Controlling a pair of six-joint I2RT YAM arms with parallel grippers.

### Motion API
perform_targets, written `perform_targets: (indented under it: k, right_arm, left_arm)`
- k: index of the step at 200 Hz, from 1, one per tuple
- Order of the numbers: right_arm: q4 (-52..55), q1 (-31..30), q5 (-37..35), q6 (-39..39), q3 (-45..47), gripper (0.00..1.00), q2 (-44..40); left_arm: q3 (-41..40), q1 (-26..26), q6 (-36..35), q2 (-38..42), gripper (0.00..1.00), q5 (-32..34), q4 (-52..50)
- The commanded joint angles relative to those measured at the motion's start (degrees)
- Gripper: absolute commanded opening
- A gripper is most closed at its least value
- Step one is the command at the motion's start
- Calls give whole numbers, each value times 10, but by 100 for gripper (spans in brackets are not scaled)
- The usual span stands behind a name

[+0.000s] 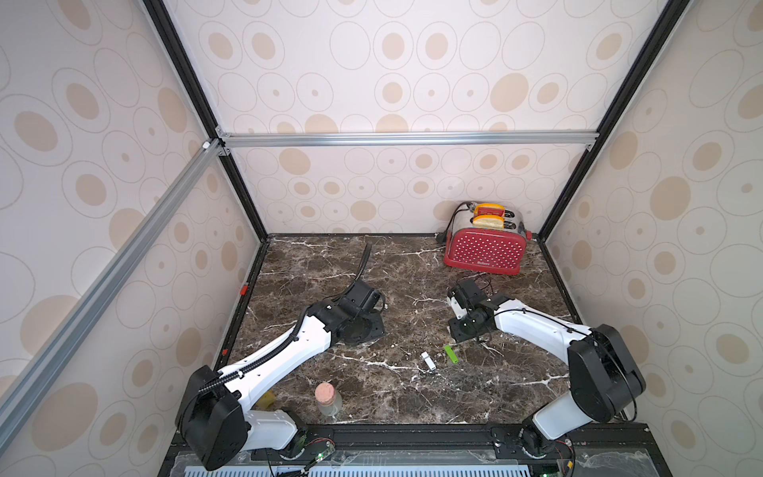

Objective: Close the usb drive cover
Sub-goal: Place the USB drive at the center of the board, then pick up the USB drive from the center of the board.

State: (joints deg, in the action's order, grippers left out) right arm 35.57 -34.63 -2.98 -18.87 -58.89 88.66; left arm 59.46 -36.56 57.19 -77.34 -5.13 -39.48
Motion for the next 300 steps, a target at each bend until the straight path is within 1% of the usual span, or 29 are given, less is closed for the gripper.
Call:
perform_targets:
  k: [1, 16, 38, 57, 76, 99, 120, 137, 161, 176, 211, 272, 300]
  right_arm:
    - [43, 1, -25, 29, -48, 48, 5]
    - [60, 6, -25, 41, -87, 49, 27]
    - [74, 25, -16, 49, -132, 49, 61]
    - [81, 36, -3, 53, -168, 48, 97]
    - [92, 44, -7, 62, -205, 48, 138]
    - [97, 64, 15, 74, -239, 46, 182]
    - [90, 83, 31, 83, -252, 46, 204]
    - [83, 93, 20, 88, -261, 46, 219]
    - [81, 104, 23, 98, -278, 46, 249]
    - [76, 106, 34, 102, -284, 46, 266]
    - [70, 109, 33, 110, -298, 46, 288]
    - [67, 117, 50, 117, -320, 45, 313]
    - [72, 118, 43, 116, -329, 44, 329]
  left_arm:
    - [23, 35, 7, -36, 55, -46, 22]
    - [33, 55, 12, -69, 55, -80, 27]
    - [68, 69, 12, -118, 55, -98, 27]
    - [101, 75, 8, -149, 55, -92, 14]
    - [128, 86, 7, -173, 55, -87, 4]
    - [156, 99, 6, -198, 55, -89, -8]
    - [172, 107, 2, -215, 54, -95, -15]
    - [181, 111, 0, -225, 54, -92, -16]
    - [193, 118, 0, -246, 54, -99, -17]
    - [200, 122, 0, -257, 54, -100, -17]
    - [213, 132, 7, -280, 54, -110, -15]
    - [255, 133, 8, -315, 54, -108, -32]
    - [266, 134, 9, -327, 54, -108, -36]
